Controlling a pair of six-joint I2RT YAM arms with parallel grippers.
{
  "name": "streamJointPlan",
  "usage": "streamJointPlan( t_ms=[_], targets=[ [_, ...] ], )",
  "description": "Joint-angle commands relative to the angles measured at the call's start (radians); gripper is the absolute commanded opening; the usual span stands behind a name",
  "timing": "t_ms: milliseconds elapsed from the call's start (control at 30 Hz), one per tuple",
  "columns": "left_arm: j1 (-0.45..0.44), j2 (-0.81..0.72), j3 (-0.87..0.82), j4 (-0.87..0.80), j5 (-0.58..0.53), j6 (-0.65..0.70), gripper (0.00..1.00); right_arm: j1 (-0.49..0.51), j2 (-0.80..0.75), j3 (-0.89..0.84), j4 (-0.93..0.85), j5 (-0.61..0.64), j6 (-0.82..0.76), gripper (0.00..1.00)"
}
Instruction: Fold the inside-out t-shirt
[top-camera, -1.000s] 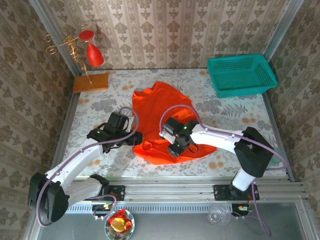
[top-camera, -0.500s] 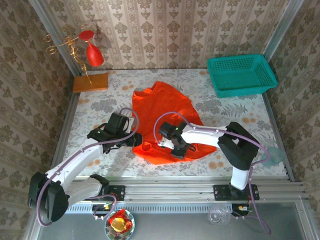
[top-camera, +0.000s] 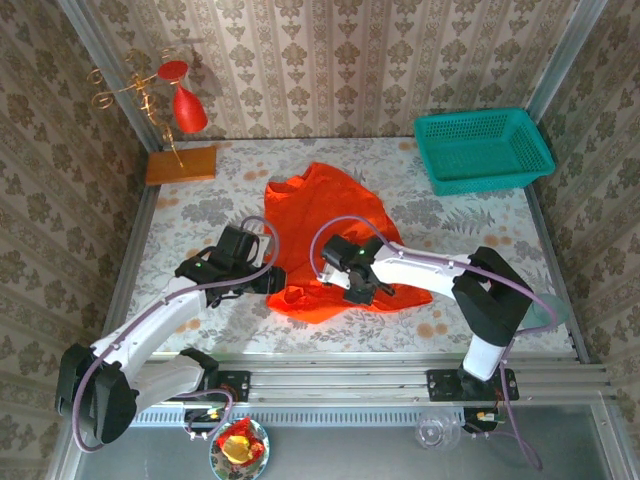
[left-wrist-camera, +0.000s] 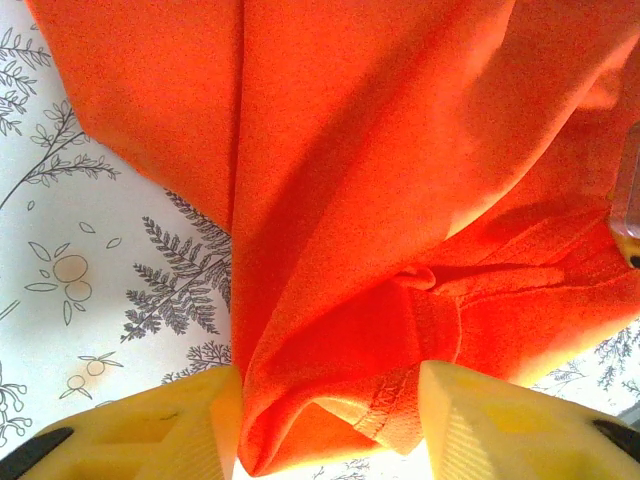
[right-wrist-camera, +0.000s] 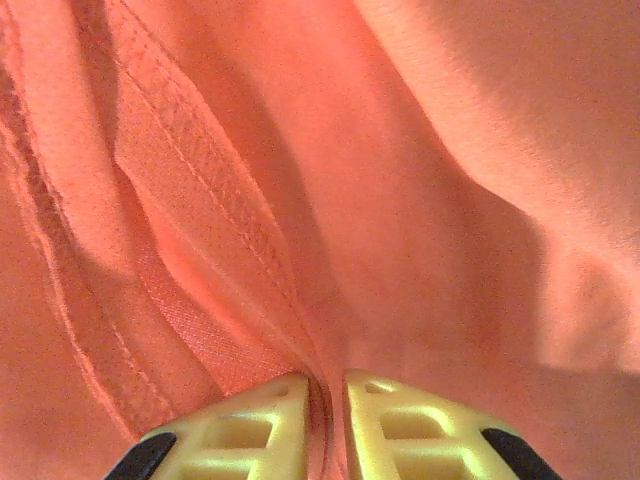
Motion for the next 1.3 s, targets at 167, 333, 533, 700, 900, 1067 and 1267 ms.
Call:
streamJointPlan(
  t_ms=[167,333,533,700,900,1067,1267],
  targets=[
    [-0.005,-0.001,0.003,-0.002,0.014,0.025,0.51,-0.047,-0.005,0.026,-0.090,-0.068,-0.043,0.29],
    [-0.005,-0.009,0.002,-0.009,0.008,0.026,0.51,-0.068,-0.011,0.011,-0.112,-0.139,-0.045,0.24],
    [-0.007,-0.009,0.005,-0.005,0.016,0.024,0.51,-0.079,-0.002,0.010,-0.105,-0.193,-0.051,0.12],
    [-0.010,-0.009,0.012,-0.007,0.015,0.023,0.51,-0.096,-0.007,0.008,-0.047,-0.244,-0.037,0.24],
    [-0.012,-0.011,0.012,-0.007,0.013,0.017,0.51,-0.102,0.028,0.021,-0.020,-0.247,-0.038,0.24],
    [-0.013,-0.014,0.011,-0.011,0.010,0.018,0.51,-0.108,0.060,0.025,-0.023,-0.236,-0.048,0.19],
    [-0.013,-0.018,0.007,-0.010,0.005,0.016,0.51,-0.117,0.064,0.024,-0.019,-0.234,-0.048,0.07]
  ],
)
